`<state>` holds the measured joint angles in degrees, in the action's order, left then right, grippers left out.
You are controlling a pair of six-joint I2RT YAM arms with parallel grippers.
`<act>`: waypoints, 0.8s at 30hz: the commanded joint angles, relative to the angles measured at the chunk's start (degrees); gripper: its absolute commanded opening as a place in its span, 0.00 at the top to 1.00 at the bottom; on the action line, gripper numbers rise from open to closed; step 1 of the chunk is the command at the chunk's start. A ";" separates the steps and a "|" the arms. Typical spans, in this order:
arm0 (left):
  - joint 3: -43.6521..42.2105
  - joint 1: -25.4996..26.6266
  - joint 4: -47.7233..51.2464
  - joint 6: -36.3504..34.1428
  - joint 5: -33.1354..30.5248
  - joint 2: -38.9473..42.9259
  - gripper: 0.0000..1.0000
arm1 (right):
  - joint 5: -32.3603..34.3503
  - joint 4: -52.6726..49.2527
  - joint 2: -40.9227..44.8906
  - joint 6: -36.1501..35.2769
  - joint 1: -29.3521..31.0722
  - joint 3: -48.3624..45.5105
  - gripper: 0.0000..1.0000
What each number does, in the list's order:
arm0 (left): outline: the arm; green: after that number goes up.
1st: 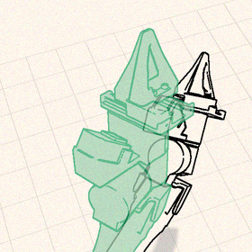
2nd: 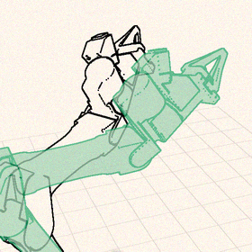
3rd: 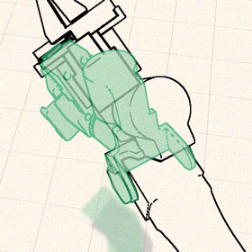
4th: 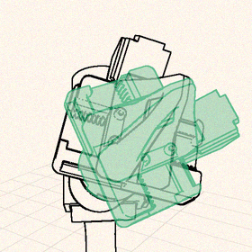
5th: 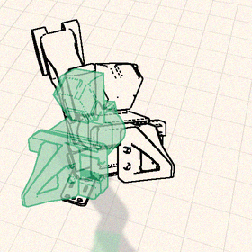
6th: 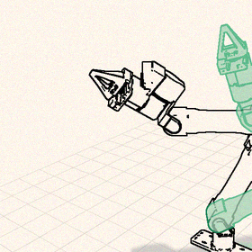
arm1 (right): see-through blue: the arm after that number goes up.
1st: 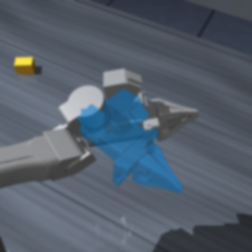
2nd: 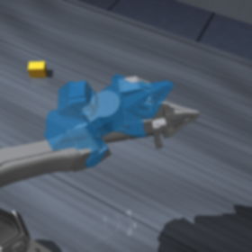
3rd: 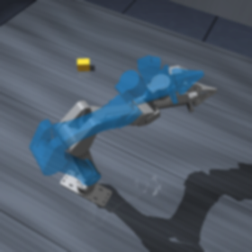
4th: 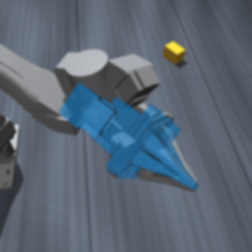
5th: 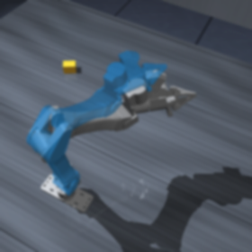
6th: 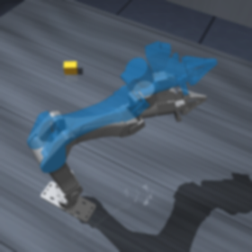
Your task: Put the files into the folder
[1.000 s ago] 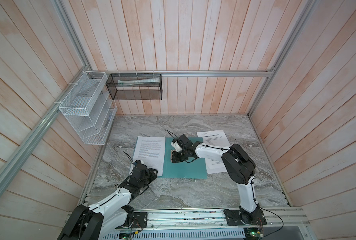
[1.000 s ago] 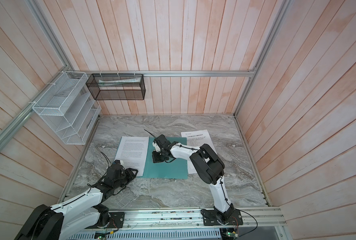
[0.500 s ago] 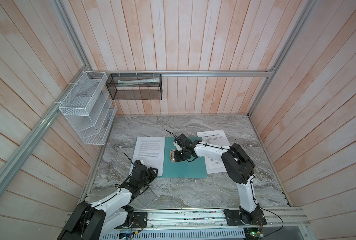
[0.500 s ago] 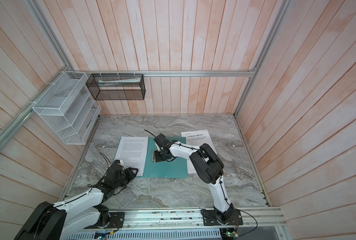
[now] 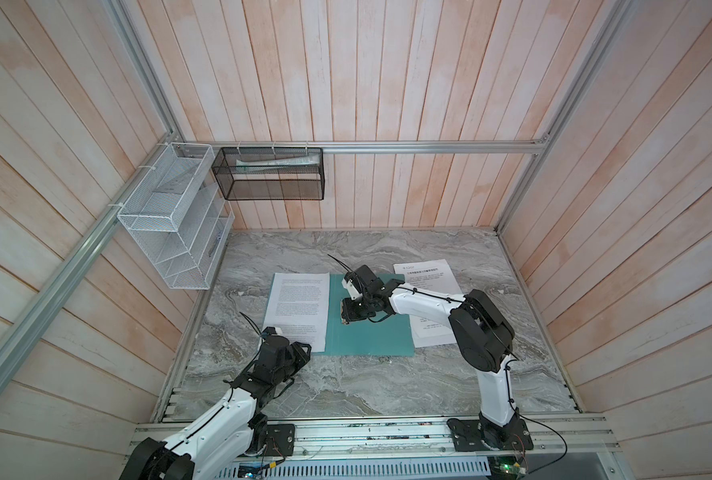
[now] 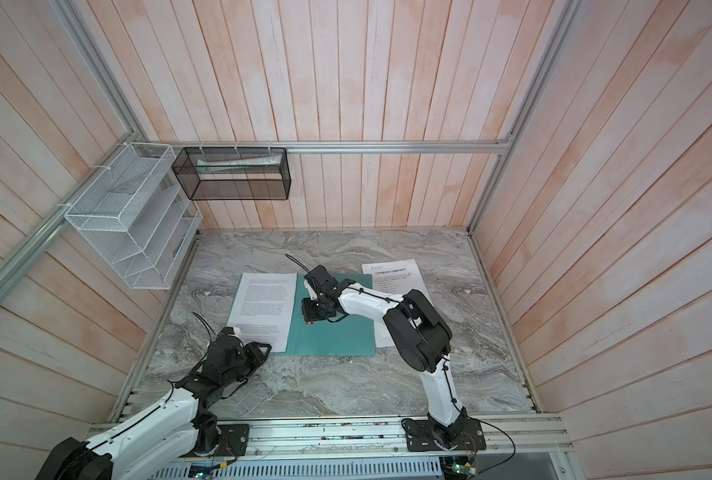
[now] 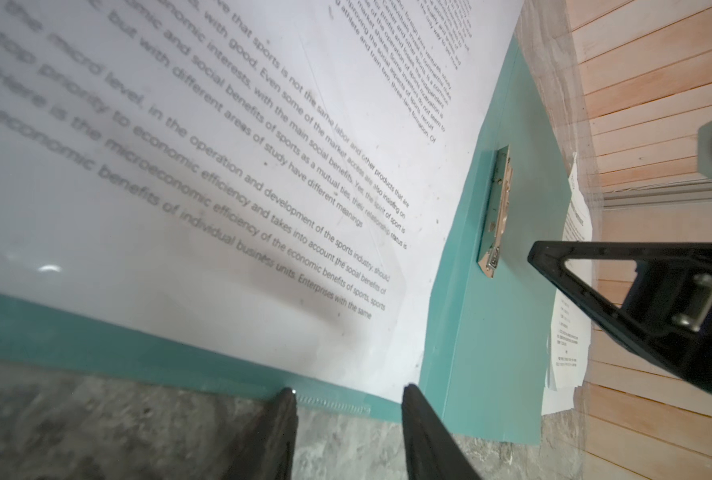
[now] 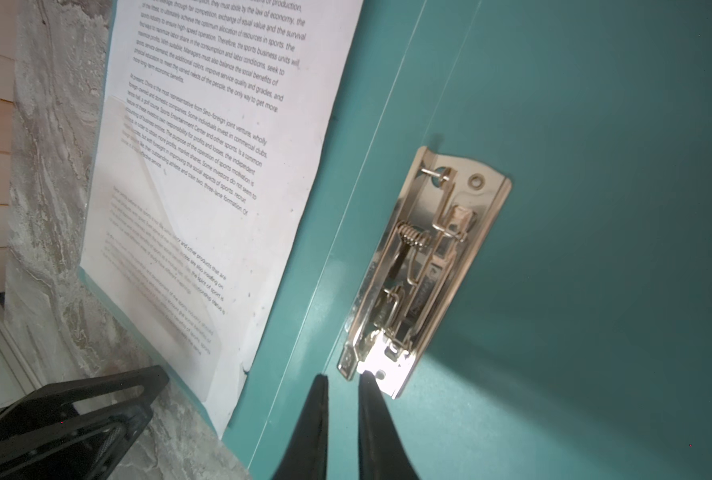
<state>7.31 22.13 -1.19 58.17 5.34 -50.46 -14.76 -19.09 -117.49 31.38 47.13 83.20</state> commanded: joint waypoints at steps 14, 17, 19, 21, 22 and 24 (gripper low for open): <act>-1.95 -0.27 4.30 0.10 -1.06 -1.66 0.55 | 0.70 -1.34 -5.08 0.44 0.79 1.89 0.86; -2.02 -0.28 4.01 0.10 -0.99 -2.02 0.56 | 0.66 -1.12 -5.80 0.44 0.77 2.07 0.86; -1.98 -0.27 4.09 0.06 -0.95 -2.11 0.56 | 0.82 -1.21 -6.19 0.35 0.77 2.21 0.86; -1.99 -0.33 3.96 0.01 -0.95 -2.10 0.56 | 0.97 -1.42 -6.59 0.31 0.77 2.30 0.87; -1.97 -0.29 4.07 0.09 -0.91 -2.10 0.55 | 0.97 -1.63 -6.72 0.34 0.77 2.28 0.88; -1.86 -0.33 4.25 0.01 -0.95 -2.16 0.56 | 0.97 -1.60 -6.60 0.35 0.68 1.78 0.90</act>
<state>7.31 22.13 -2.33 58.15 5.32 -51.37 -14.92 -19.14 -121.95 31.66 47.64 84.88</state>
